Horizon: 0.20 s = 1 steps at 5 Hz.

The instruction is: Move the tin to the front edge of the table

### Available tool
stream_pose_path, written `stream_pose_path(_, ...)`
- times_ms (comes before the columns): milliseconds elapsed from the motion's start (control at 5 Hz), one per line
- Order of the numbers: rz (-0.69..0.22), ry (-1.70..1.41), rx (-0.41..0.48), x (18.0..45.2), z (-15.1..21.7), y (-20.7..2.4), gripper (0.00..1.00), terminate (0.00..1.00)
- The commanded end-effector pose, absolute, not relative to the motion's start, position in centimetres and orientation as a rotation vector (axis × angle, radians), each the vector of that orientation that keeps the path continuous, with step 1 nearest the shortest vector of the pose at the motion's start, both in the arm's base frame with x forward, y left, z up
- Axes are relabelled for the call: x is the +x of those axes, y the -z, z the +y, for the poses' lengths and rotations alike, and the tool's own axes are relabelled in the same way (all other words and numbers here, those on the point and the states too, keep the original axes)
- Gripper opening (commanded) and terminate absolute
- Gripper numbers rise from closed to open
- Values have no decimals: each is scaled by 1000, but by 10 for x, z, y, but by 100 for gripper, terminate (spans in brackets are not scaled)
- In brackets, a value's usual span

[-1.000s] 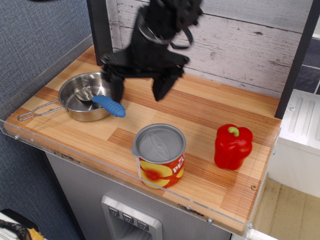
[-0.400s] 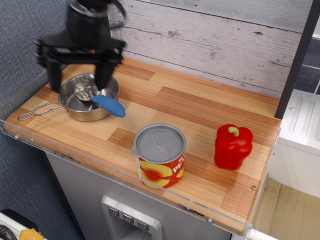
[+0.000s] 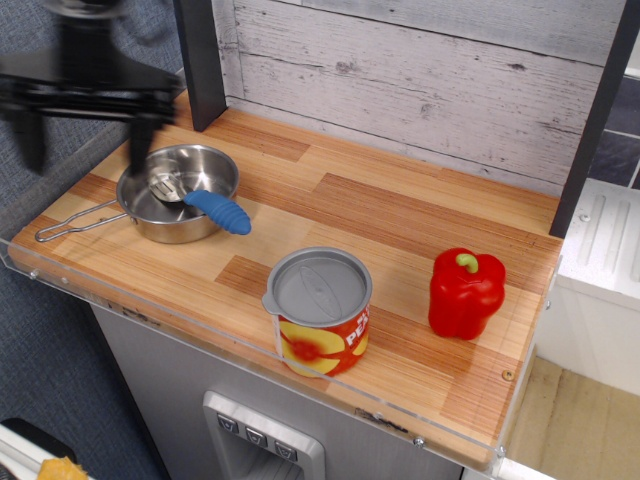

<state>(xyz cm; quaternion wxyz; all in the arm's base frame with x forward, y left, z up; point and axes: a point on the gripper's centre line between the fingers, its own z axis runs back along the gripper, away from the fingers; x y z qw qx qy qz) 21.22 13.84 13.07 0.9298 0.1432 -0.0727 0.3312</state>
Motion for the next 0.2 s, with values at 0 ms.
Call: stream_pose_path(0,-242,-654,301,209,145,-144,100,100)
